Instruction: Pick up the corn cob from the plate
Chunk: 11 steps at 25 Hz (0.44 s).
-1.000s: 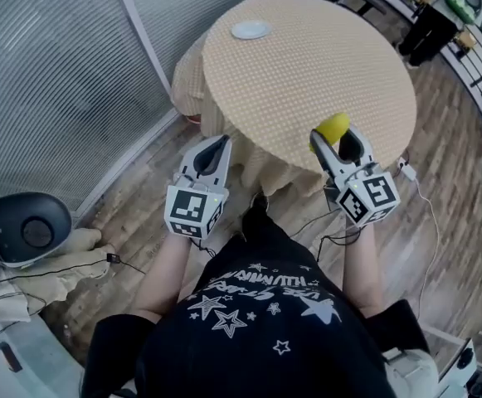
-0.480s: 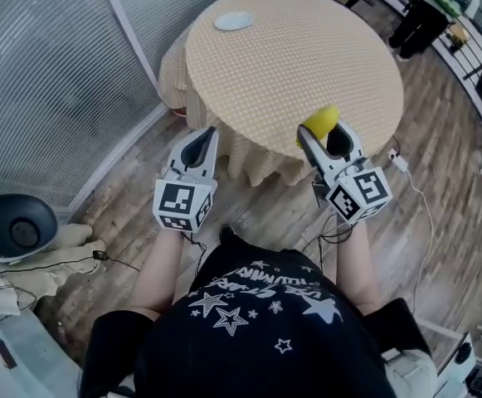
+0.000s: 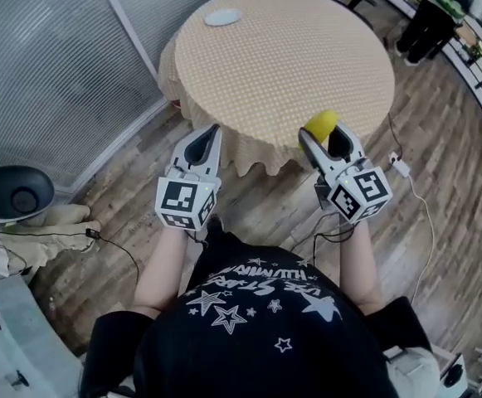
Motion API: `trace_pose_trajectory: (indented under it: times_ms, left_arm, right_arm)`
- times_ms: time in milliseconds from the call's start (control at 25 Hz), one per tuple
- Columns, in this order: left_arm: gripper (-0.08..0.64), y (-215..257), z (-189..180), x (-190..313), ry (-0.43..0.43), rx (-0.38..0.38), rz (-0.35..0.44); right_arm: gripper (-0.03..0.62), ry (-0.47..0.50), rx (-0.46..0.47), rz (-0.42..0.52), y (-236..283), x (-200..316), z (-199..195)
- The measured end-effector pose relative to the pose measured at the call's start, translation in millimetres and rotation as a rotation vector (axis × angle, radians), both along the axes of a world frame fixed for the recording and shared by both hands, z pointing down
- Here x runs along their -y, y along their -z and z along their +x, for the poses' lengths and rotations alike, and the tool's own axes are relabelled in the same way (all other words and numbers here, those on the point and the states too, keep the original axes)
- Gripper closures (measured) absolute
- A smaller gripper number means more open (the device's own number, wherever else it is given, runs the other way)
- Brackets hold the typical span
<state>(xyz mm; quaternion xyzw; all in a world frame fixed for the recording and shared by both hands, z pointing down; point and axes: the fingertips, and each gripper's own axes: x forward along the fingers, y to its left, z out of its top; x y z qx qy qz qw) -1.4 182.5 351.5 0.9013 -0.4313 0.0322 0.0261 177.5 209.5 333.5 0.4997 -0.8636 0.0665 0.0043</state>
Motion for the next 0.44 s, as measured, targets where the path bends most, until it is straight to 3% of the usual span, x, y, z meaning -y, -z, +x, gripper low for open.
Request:
trace_pose_trajectory:
  times_ms: [440]
  left_arm:
    - [0.554,-5,36,-58,0.051,-0.002,-0.025]
  right_arm:
    - [0.341,0.104,0.005,-0.023,-5,-40,20]
